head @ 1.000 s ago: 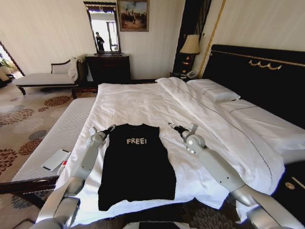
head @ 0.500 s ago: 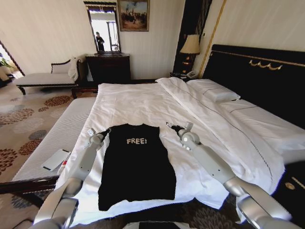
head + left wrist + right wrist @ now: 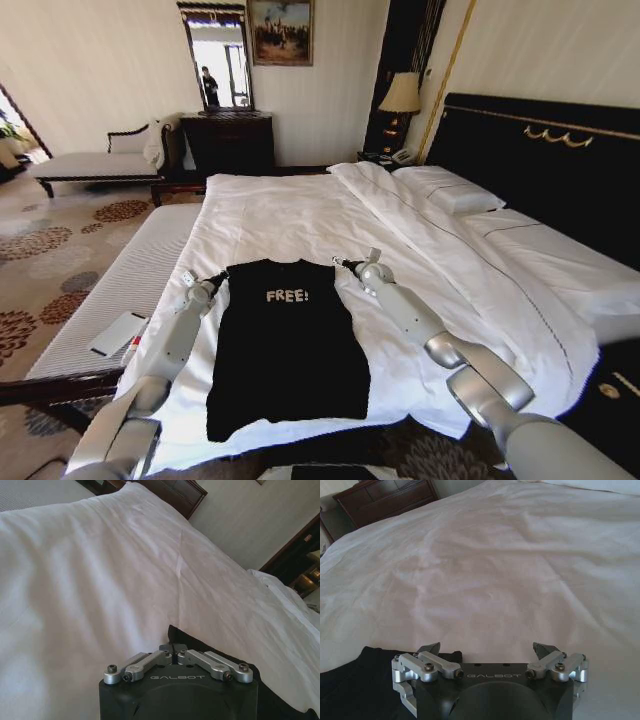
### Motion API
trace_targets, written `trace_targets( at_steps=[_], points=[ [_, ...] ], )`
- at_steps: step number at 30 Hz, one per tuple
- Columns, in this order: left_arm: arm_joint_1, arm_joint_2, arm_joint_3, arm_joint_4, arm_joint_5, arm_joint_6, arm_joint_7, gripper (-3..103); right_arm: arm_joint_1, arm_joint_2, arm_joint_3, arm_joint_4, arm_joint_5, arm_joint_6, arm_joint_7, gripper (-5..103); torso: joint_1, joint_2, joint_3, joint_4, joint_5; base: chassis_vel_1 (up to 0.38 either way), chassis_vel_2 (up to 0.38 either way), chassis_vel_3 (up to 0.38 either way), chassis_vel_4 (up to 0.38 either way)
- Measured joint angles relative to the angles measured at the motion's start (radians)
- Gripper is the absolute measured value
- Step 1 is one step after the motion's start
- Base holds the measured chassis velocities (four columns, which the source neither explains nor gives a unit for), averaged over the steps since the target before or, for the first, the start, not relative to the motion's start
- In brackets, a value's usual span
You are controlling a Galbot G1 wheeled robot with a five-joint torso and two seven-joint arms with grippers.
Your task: Fold the clothes on the bed.
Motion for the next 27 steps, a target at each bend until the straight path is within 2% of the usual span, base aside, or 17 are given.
trace_targets(
  at_steps=[5,10,18,19,21,26,27],
  points=[
    [0.008,0.011,0.005,-0.015,0.006,-0.006,0.001,0,-0.010,0.009,0.025,-0.028,-0.016,0.005,-0.026,100,0.000,0.000,0.000,0.0001,0.0001,0.000,0.000,0.000,0.000],
    [0.006,0.018,0.013,-0.017,0.013,-0.012,0.003,0,-0.020,0.030,0.038,-0.009,0.059,0.017,-0.069,100,0.000,0.000,0.000,0.0006,0.0001,0.000,0.000,0.000,0.000],
    [0.007,0.020,0.018,-0.026,0.020,-0.017,0.003,0,-0.021,0.049,0.012,-0.015,0.063,0.009,-0.089,100,0.000,0.000,0.000,0.0006,0.0001,0.000,0.000,0.000,0.000],
    [0.007,0.021,0.018,-0.028,0.022,-0.019,0.003,0,-0.023,0.052,0.009,-0.016,0.060,0.002,-0.096,102,0.000,0.000,0.000,0.0004,0.0001,0.000,0.000,0.000,0.000],
    [0.007,0.021,0.019,-0.028,0.024,-0.020,0.004,0,-0.024,0.056,0.006,-0.024,0.047,-0.003,-0.106,93,0.000,0.000,0.000,0.0004,0.0001,0.000,0.000,0.000,0.000],
    [0.004,0.020,0.019,-0.028,0.027,-0.023,0.006,0,-0.025,0.059,0.005,-0.032,0.032,-0.004,-0.118,83,0.000,0.000,0.000,0.0003,0.0001,0.000,0.000,0.000,0.000],
    [0.003,0.019,0.019,-0.028,0.029,-0.024,0.007,0,-0.025,0.059,0.006,-0.033,0.029,-0.004,-0.122,78,0.000,0.000,0.000,0.0003,0.0001,0.000,0.000,0.000,0.000]
  ],
)
